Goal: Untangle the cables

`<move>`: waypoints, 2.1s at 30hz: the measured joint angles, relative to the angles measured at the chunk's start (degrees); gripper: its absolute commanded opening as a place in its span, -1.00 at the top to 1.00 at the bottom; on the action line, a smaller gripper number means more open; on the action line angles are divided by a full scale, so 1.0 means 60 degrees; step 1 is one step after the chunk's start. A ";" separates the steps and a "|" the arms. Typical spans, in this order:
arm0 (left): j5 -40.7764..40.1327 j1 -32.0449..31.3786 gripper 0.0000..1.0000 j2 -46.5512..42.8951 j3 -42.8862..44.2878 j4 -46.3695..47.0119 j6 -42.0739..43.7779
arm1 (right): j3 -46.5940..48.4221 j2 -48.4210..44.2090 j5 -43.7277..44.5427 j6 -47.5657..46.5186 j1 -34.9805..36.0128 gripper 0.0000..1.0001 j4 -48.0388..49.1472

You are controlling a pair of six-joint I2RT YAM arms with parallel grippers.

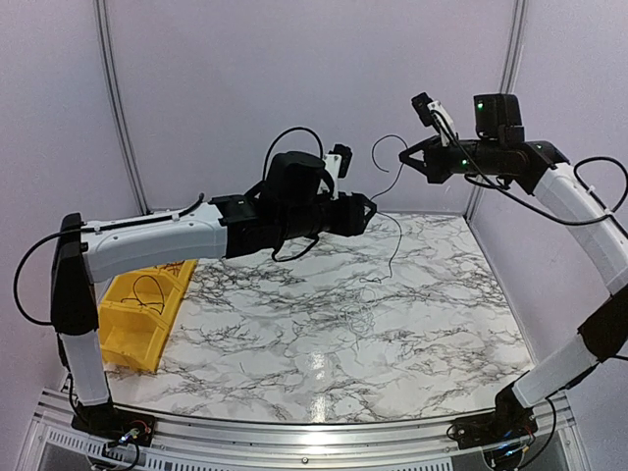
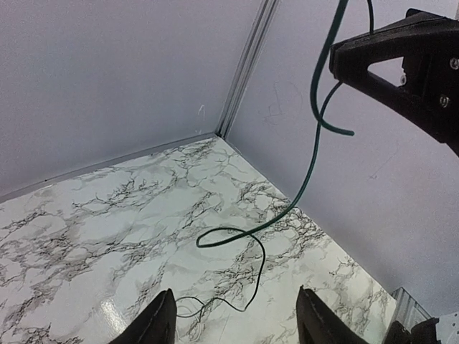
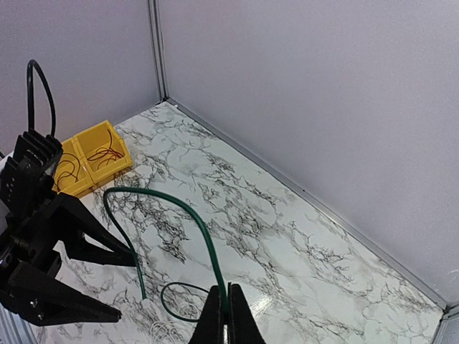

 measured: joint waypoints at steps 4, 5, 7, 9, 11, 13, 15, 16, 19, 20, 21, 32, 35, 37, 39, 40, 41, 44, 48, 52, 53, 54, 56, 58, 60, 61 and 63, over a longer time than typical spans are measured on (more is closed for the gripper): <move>0.0270 -0.0004 -0.15 0.0528 0.0623 -0.0459 -0.0215 | -0.0011 -0.0055 -0.0069 0.0226 0.0004 1.00 0.0044; 0.0346 -0.0011 -0.15 0.0645 0.0641 -0.0546 -0.0280 | -0.0011 -0.0084 -0.0076 0.0262 0.0004 1.00 0.0062; 0.0492 -0.0033 -0.15 0.0874 0.0648 -0.0729 -0.0408 | -0.0011 -0.0135 -0.0106 0.0321 0.0004 1.00 0.0106; 0.0608 -0.0069 -0.15 0.1089 0.0648 -0.0838 -0.0466 | -0.0011 -0.0164 -0.0168 0.0368 0.0004 1.00 0.0135; 0.0707 -0.0106 -0.15 0.1249 0.0648 -0.0936 -0.0474 | -0.0011 -0.0189 -0.0255 0.0430 0.0004 1.00 0.0149; 0.0750 -0.0120 -0.15 0.1344 0.0659 -0.0976 -0.0470 | -0.0011 -0.0204 -0.0331 0.0470 0.0004 1.00 0.0153; 0.0783 -0.0120 -0.16 0.1461 0.0798 -0.1009 -0.0459 | -0.0011 -0.0208 -0.0426 0.0510 0.0004 1.00 0.0153; 0.0780 -0.0120 -0.16 0.1537 0.0911 -0.0994 -0.0444 | -0.0011 -0.0211 -0.0488 0.0528 0.0004 1.00 0.0153; 0.0769 -0.0120 -0.16 0.1789 0.1297 -0.0976 -0.0397 | -0.0011 -0.0211 -0.0703 0.0619 0.0004 1.00 0.0153; 0.0732 -0.0117 -0.16 0.1887 0.1421 -0.0973 -0.0386 | -0.0007 -0.0211 -0.0794 0.0699 0.0004 1.00 0.0157; 0.0699 -0.0117 -0.14 0.1982 0.1515 -0.0962 -0.0382 | -0.0007 -0.0211 -0.0918 0.0769 0.0007 1.00 0.0160; 0.1300 -0.0007 -0.09 0.3202 0.2178 -0.0055 -0.0361 | 0.0131 -0.0208 -0.1869 0.1530 0.0018 1.00 0.0382; 0.1647 -0.0007 -0.10 0.3155 0.1851 0.0710 -0.0412 | 0.0131 -0.0208 -0.1945 0.1719 0.0022 1.00 0.0430; 0.1789 -0.0011 -0.11 0.3118 0.1643 0.1071 -0.0430 | 0.0131 -0.0208 -0.1960 0.1796 0.0022 1.00 0.0444; 0.1861 -0.0011 -0.10 0.3024 0.1315 0.1424 -0.0444 | 0.0131 -0.0208 -0.1960 0.1840 0.0022 1.00 0.0444; 0.1876 -0.0011 -0.09 0.2980 0.1158 0.1592 -0.0474 | 0.0131 -0.0208 -0.1960 0.1865 0.0022 1.00 0.0448; 0.1865 -0.0011 -0.05 0.2951 0.1056 0.1723 -0.0510 | 0.0131 -0.0208 -0.1960 0.1872 0.0022 1.00 0.0448; 0.1778 -0.0026 0.07 0.2849 0.0761 0.2116 -0.0601 | 0.0131 -0.0208 -0.1963 0.1902 0.0022 1.00 0.0448; 0.1708 -0.0029 0.22 0.2688 0.0477 0.2532 -0.0714 | 0.0131 -0.0208 -0.1963 0.1905 0.0025 1.00 0.0455; 0.1512 -0.0029 0.08 0.2455 0.0138 0.2820 -0.0827 | 0.0131 -0.0208 -0.1963 0.1902 0.0022 1.00 0.0466; 0.1337 -0.0029 0.03 0.2306 -0.0109 0.2881 -0.0867 | 0.0131 -0.0208 -0.1963 0.1898 0.0022 1.00 0.0466; 0.1089 -0.0033 -0.01 0.2116 -0.0415 0.2925 -0.0903 | 0.0131 -0.0208 -0.1960 0.1891 0.0022 1.00 0.0466; 0.0637 -0.0040 -0.06 0.1730 -0.1002 0.2958 -0.0947 | 0.0131 -0.0208 -0.1960 0.1865 0.0022 1.00 0.0470; 0.0160 -0.0036 -0.09 0.1257 -0.1668 0.2980 -0.0987 | 0.0131 -0.0211 -0.1956 0.1847 0.0022 1.00 0.0470; -0.0193 -0.0036 -0.11 0.0816 -0.2193 0.2976 -0.0994 | 0.0131 -0.0219 -0.1953 0.1818 0.0022 1.00 0.0470; -0.0350 -0.0036 -0.12 0.0605 -0.2437 0.2998 -0.0991 | 0.0131 -0.0226 -0.1953 0.1810 0.0022 1.00 0.0470; -0.0594 -0.0036 -0.16 0.0233 -0.2812 0.3020 -0.0969 | 0.0131 -0.0255 -0.1953 0.1792 0.0022 1.00 0.0470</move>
